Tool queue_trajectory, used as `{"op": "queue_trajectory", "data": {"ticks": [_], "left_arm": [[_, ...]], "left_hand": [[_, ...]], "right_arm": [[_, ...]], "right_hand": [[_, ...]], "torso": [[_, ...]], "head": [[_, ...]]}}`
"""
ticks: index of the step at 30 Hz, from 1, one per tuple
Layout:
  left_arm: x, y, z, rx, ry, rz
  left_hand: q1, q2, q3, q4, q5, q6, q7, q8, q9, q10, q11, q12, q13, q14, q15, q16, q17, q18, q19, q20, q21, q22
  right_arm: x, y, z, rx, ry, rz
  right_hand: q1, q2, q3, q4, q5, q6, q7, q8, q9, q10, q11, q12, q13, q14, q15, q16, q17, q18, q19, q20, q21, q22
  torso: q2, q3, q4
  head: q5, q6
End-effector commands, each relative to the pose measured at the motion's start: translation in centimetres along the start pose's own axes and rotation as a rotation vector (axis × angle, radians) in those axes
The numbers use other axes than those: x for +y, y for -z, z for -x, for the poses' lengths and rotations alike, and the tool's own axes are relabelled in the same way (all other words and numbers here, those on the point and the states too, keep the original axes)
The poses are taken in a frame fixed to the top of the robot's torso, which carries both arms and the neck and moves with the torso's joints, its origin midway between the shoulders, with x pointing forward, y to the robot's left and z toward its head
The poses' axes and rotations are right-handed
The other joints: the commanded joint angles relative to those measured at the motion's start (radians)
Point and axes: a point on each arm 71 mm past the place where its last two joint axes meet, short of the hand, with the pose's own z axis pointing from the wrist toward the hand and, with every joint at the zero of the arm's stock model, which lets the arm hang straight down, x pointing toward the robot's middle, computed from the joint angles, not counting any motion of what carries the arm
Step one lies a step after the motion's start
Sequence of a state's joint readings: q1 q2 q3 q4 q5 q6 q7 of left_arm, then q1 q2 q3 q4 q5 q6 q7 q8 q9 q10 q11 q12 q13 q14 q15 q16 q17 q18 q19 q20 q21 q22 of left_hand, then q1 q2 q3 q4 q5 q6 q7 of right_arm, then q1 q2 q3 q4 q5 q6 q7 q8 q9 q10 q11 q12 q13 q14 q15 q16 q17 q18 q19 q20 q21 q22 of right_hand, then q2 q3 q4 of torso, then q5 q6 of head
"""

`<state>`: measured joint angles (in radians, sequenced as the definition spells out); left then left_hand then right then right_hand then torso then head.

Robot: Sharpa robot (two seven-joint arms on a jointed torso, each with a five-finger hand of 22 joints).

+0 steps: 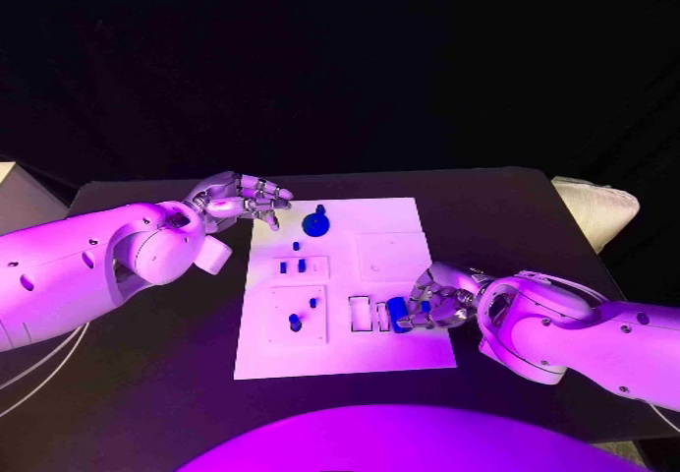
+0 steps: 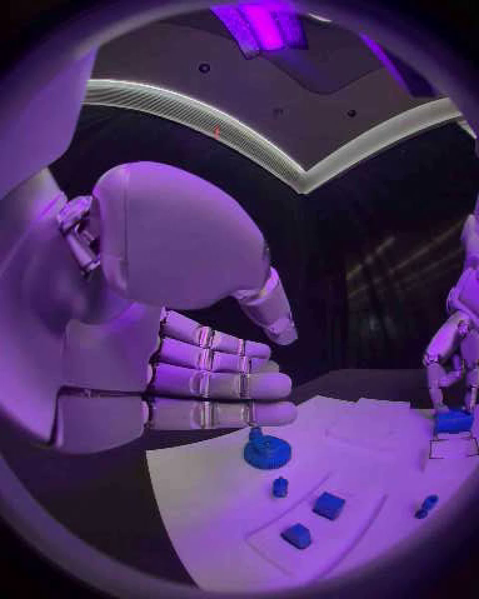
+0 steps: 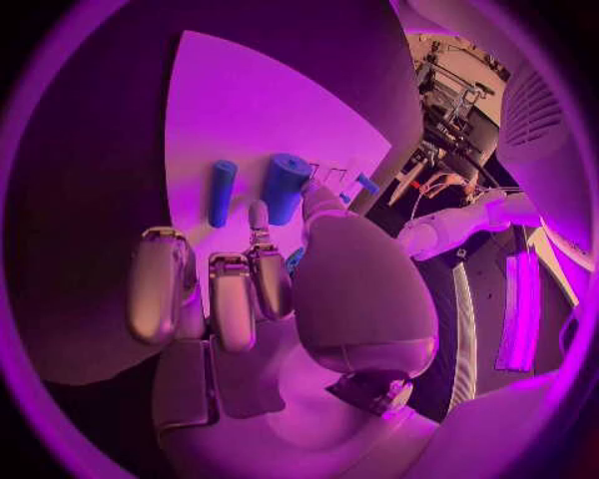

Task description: Assemble the parts on the task board

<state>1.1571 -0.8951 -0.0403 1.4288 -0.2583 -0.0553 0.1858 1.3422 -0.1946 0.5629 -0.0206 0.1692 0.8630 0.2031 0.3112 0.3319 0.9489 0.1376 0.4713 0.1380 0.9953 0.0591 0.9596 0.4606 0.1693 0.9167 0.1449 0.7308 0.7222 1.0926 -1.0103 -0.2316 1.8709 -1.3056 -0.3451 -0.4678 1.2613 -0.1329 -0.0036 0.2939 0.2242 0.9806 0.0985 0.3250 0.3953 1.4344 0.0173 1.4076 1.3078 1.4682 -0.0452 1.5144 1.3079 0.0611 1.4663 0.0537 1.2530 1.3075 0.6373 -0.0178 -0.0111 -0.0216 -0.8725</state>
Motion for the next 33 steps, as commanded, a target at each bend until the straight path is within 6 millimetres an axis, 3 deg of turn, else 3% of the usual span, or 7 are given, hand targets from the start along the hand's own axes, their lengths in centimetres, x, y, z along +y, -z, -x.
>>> {"op": "queue_trajectory", "data": {"ticks": [1, 7, 17, 19, 22, 26, 33], "left_arm": [[-0.1, 0.0, -0.2, 0.015, 0.009, -0.006], [-0.1, 0.0, -0.3, 0.018, 0.010, -0.005], [-0.1, 0.0, -0.3, 0.019, 0.010, -0.003], [-0.1, 0.0, -0.3, 0.020, 0.010, -0.002], [-0.1, 0.0, -0.3, 0.020, 0.010, 0.000], [-0.1, 0.1, -0.3, 0.020, 0.010, 0.001], [-0.1, 0.0, -0.3, 0.021, 0.011, 0.003]], "left_hand": [[-0.001, 0.009, -0.005, 0.002, -0.001, -0.006, 0.002, 0.006, -0.001, -0.006, -0.002, 0.007, -0.001, -0.005, 0.004, -0.003, -0.002, 0.013, 0.000, 0.009, -0.005, -0.001], [-0.001, 0.009, -0.005, 0.002, -0.001, -0.006, 0.002, 0.006, -0.001, -0.006, -0.002, 0.007, -0.001, -0.005, 0.004, -0.003, -0.002, 0.013, 0.000, 0.009, -0.005, -0.001], [-0.001, 0.009, -0.005, 0.002, -0.001, -0.006, 0.002, 0.006, -0.001, -0.006, -0.002, 0.007, -0.001, -0.005, 0.004, -0.003, -0.002, 0.013, 0.000, 0.009, -0.005, -0.001], [-0.001, 0.009, -0.005, 0.002, -0.001, -0.006, 0.002, 0.006, -0.001, -0.006, -0.002, 0.007, -0.001, -0.005, 0.004, -0.003, -0.002, 0.013, 0.000, 0.009, -0.005, -0.001], [-0.001, 0.009, -0.005, 0.002, -0.001, -0.006, 0.002, 0.006, -0.001, -0.006, -0.002, 0.007, -0.001, -0.005, 0.004, -0.003, -0.002, 0.013, 0.000, 0.009, -0.005, -0.001], [-0.003, 0.010, -0.006, 0.005, -0.001, -0.007, 0.002, 0.007, -0.002, -0.007, -0.002, 0.008, -0.002, -0.005, 0.004, -0.002, -0.001, 0.013, 0.000, 0.010, -0.006, -0.002], [-0.003, 0.010, -0.006, 0.005, -0.001, -0.007, 0.002, 0.007, -0.002, -0.007, -0.002, 0.008, -0.002, -0.005, 0.004, -0.002, -0.001, 0.013, 0.000, 0.010, -0.006, -0.002]], "right_arm": [[-0.2, -0.4, -0.3, 0.021, 0.045, -0.020], [-0.1, -0.9, -1.0, 0.037, 0.051, -0.029], [0.2, -1.5, -1.6, 0.061, 0.059, -0.032], [0.2, -1.6, -1.8, 0.061, 0.058, -0.033], [0.2, -1.6, -1.9, 0.050, 0.049, -0.031], [0.3, -1.6, -1.8, 0.023, 0.024, -0.030], [0.2, -1.1, -1.5, -0.010, -0.088, -0.046]], "right_hand": [[-0.041, -0.001, -0.032, 0.001, 0.007, 0.004, 0.002, 0.002, -0.003, 0.003, 0.005, -0.004, 0.063, 0.074, -0.004, 0.004, 0.136, -0.010, 0.060, -0.003, 0.003, 0.186], [-0.097, 0.013, -0.087, 0.002, 0.007, 0.002, 0.003, 0.002, -0.005, 0.003, 0.005, -0.007, 0.068, 0.074, -0.003, 0.004, 0.139, -0.010, 0.060, -0.002, 0.001, 0.189], [-0.086, 0.022, -0.094, -0.001, 0.026, 0.001, 0.003, 0.002, -0.006, 0.004, 0.005, -0.007, 0.072, 0.076, -0.003, 0.007, 0.148, -0.011, 0.060, -0.001, 0.008, 0.192], [-0.075, 0.028, -0.097, -0.001, 0.045, 0.001, 0.003, 0.003, -0.007, 0.005, 0.005, -0.007, 0.075, 0.077, -0.003, 0.008, 0.151, -0.011, 0.060, -0.001, 0.009, 0.193], [-0.050, 0.042, -0.099, -0.003, 0.104, 0.002, 0.002, 0.004, -0.008, 0.008, 0.005, -0.007, 0.080, 0.077, -0.003, 0.009, 0.155, -0.012, 0.061, -0.001, 0.016, 0.196], [-0.014, 0.066, -0.084, -0.006, 0.131, 0.008, 0.000, 0.006, -0.010, 0.015, 0.003, -0.001, 0.091, 0.081, -0.005, 0.015, 0.170, -0.015, 0.064, -0.003, 0.035, 0.201], [0.035, 0.064, -0.057, -0.005, 0.223, 0.021, -0.005, 0.004, -0.018, 0.024, -0.003, 0.005, 0.105, 0.085, -0.009, 0.023, 0.188, -0.019, 0.069, -0.007, 0.063, 0.208]], "torso": [[-0.001, -0.0017, -0.0003], [0.000, -0.0013, 0.0004], [-0.001, -0.0018, -0.0001], [-0.001, -0.0014, 0.0002], [-0.001, -0.0005, -0.0001], [-0.001, -0.0007, -0.0010], [-0.002, -0.0005, -0.0008]], "head": [[0.002, 0.000], [0.002, 0.000], [0.002, 0.000], [0.003, 0.000], [0.004, 0.000], [0.004, 0.000], [0.005, 0.000]]}}
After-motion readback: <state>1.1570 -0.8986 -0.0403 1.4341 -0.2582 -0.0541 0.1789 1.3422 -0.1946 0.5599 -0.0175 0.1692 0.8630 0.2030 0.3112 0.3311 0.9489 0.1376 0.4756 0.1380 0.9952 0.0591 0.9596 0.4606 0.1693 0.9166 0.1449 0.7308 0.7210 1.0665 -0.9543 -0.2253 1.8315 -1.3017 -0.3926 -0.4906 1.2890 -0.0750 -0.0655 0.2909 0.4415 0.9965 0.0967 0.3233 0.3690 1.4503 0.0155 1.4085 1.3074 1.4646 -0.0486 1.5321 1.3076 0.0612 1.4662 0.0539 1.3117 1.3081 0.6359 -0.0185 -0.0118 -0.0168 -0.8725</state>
